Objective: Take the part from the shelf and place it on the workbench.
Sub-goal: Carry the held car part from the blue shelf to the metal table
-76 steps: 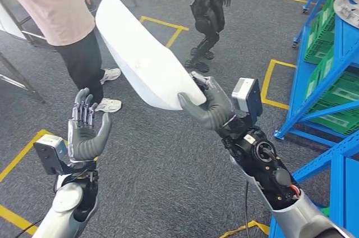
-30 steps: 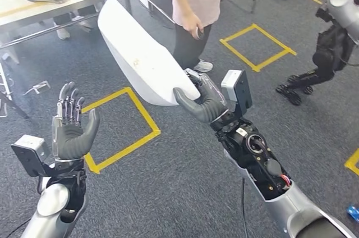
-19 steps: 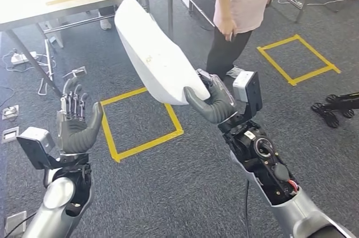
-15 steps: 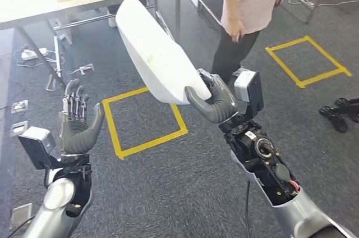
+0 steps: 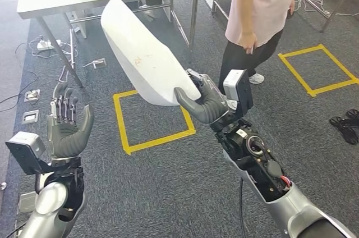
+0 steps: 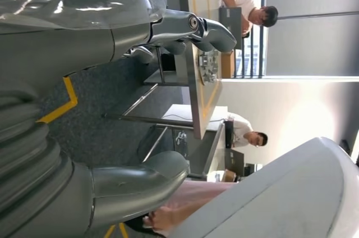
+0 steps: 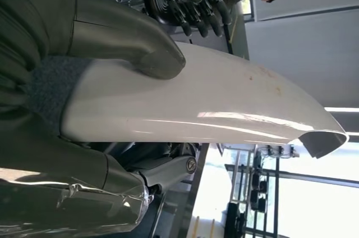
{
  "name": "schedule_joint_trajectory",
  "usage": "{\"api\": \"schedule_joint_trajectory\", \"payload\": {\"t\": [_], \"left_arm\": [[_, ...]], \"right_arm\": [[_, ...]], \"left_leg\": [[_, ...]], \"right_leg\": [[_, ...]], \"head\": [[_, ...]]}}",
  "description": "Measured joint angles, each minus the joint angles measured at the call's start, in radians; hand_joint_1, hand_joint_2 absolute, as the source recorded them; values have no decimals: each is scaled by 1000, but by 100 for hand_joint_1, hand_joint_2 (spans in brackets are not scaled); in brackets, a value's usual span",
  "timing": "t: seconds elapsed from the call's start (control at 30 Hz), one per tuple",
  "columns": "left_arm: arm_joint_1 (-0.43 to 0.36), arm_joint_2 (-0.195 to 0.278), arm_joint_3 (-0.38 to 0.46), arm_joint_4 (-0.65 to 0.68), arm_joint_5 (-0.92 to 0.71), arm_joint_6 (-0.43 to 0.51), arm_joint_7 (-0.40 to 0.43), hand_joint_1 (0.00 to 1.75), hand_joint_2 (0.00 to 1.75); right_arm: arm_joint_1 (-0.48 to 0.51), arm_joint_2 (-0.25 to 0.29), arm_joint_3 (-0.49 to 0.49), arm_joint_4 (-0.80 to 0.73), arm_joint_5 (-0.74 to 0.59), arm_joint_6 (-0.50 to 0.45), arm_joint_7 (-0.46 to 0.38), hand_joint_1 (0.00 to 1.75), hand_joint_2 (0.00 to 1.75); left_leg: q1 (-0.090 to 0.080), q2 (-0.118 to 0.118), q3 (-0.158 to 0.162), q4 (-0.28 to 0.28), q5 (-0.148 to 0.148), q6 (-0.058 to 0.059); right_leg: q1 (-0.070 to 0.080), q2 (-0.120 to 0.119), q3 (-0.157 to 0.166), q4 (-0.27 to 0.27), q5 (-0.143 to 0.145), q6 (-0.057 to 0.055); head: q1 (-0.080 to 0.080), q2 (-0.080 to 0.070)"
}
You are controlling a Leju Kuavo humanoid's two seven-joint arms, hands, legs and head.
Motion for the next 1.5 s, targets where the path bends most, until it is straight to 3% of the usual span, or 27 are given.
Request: {"api": "schedule_joint_trajectory", "payload": {"t": [0.3, 0.47, 0.77, 0.93, 1.0, 1.1, 1.13, 1.17, 1.2, 1.27, 1.3, 1.37, 1.43, 1.5], "left_arm": [[0, 0, 0, 0, -1, 1, -1, 0, 175], [1, 0, 0, 0, 4, -2, -2, 0, 175], [2, 0, 0, 2, 27, -24, 7, 0, 175], [2, 1, 0, 0, 27, -22, 13, 0, 175], [1, 1, 0, -2, 24, -18, 14, 0, 175], [0, 0, -1, -3, 21, -14, 18, 0, 175], [2, 0, -2, -4, 21, -14, 19, 0, 175], [3, 0, -2, -4, 20, -14, 19, 0, 175], [4, 0, -3, -4, 20, -14, 19, 0, 175], [5, 0, -3, -4, 20, -14, 19, 0, 175], [5, 0, -3, -4, 20, -14, 19, 0, 175], [6, 0, -3, -4, 19, -14, 20, 0, 175], [7, 0, -3, -5, 19, -14, 20, 0, 175], [7, 1, -3, -6, 19, -14, 19, 0, 175]], "right_arm": [[0, 0, 2, 0, 0, 0, -2, 175, 175], [0, 0, 4, 0, 1, 2, -5, 175, 175], [0, 0, 6, 0, 1, -4, -5, 175, 175], [-1, 0, 11, -1, 1, -4, -4, 175, 175], [-3, 0, 11, -4, 1, -5, -4, 175, 175], [1, -2, 11, -4, 1, -5, -3, 175, 175], [5, -2, 11, -4, 1, -5, -2, 175, 175], [8, -3, 12, -4, 1, -5, -2, 175, 175], [11, -3, 11, -4, 1, -6, -2, 175, 175], [12, -3, 11, -4, 1, -6, -2, 175, 175], [11, -3, 11, -4, 1, -6, -2, 175, 175], [13, -4, 11, -6, 1, -6, -1, 175, 175], [13, -4, 11, -8, 1, -7, -1, 175, 175], [11, -4, 10, -10, 1, -6, -1, 175, 175]], "left_leg": [[-6, 0, 0, 2, -5, 11], [-6, 0, 1, 2, -5, 11], [-4, 0, 1, 1, -4, 11], [-6, -1, 7, -5, -9, 27], [1, -2, 23, -22, -6, 34], [3, -4, 37, -29, -8, 39], [4, -6, 40, -29, -10, 38], [5, -9, 42, -28, -13, 35], [8, -13, 46, -26, -17, 30], [13, -20, 52, -17, -28, 17], [14, -23, 51, -9, -34, 9], [12, -28, 44, 0, -38, -5], [14, -29, 40, 0, -38, -17], [17, -22, 26, 34, -57, -24]], "right_leg": [[-5, 0, 8, -15, 5, 29], [-4, 0, 8, -14, 5, 35], [-1, 1, 7, -14, 4, 35], [-7, -2, 12, -20, 1, 45], [-7, 10, -4, 19, -23, 47], [-8, 29, -102, 216, -103, 49], [-10, 31, -133, 268, -113, 52], [-12, 32, -149, 284, -104, 54], [-16, 31, -144, 257, -75, 56], [-25, 34, -93, 130, 1, 64], [-27, 38, -66, 70, 23, 65], [-25, 44, -42, 24, 25, 57], [-20, 45, -41, 23, 23, 40], [-20, 44, -36, 20, 22, 26]], "head": [[14, 0], [9, 0], [2, 0], [-2, 0], [1, 0], [14, 0], [17, 0], [19, 0], [21, 0], [28, 0], [32, 0], [32, 0], [25, 0], [17, 0]]}}
